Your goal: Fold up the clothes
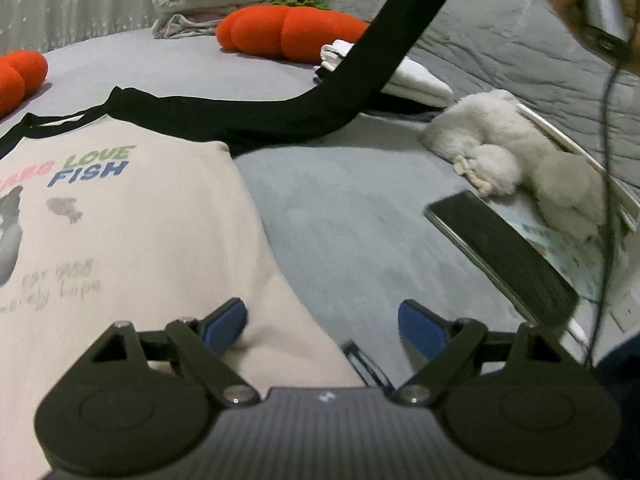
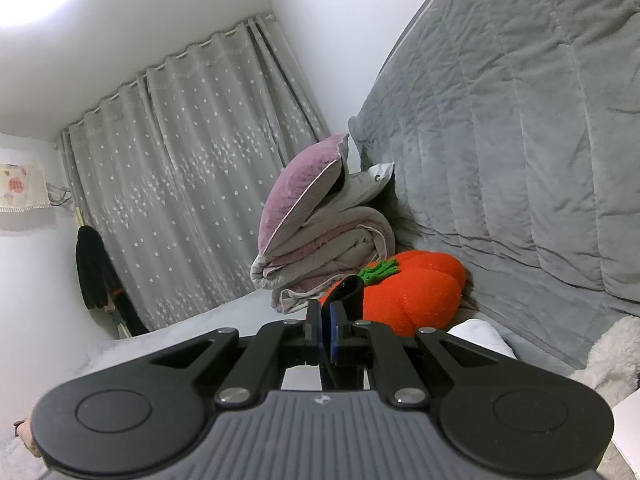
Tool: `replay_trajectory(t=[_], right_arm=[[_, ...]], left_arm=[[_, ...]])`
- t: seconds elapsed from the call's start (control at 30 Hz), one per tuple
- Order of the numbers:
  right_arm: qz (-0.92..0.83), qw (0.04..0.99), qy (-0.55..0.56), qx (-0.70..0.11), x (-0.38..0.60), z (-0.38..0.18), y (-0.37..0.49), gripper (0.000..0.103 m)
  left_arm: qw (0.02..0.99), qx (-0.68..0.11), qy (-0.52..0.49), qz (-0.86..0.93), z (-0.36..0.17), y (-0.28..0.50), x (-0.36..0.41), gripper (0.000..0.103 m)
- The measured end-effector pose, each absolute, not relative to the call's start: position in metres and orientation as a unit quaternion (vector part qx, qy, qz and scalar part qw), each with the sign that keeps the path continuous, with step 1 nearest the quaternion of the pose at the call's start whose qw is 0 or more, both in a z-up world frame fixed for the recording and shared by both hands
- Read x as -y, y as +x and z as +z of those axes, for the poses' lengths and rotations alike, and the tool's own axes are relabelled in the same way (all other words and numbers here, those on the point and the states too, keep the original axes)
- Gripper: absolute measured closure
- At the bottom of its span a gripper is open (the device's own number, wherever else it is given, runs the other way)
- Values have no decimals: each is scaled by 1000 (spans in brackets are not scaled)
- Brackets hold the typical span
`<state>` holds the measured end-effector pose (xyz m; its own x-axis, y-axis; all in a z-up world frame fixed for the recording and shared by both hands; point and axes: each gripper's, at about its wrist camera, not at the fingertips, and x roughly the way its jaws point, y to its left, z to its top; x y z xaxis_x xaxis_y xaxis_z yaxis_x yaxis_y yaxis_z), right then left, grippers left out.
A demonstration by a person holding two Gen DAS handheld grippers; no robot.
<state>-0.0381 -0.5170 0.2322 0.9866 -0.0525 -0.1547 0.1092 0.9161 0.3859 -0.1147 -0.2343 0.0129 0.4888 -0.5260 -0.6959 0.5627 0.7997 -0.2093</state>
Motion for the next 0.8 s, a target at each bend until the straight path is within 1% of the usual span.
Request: replay_trajectory(t=[0.23, 0.43, 0.57, 0.8], right_arm=[[-36, 977, 195, -71, 511, 234, -39, 96], [-39, 978, 192, -70, 508, 234, -40, 96], [-40, 979, 189, -71, 505, 234, -40, 96], [-28, 981, 178, -73, 488, 238, -36, 96]], left_arm=[[861, -391, 15, -326, 18, -132, 229, 15], [838, -418, -81, -340, 21, -108, 208, 15], [846, -407, -42, -341, 21, -111, 212, 16], [863, -386, -44, -323, 42, -87, 195, 16]])
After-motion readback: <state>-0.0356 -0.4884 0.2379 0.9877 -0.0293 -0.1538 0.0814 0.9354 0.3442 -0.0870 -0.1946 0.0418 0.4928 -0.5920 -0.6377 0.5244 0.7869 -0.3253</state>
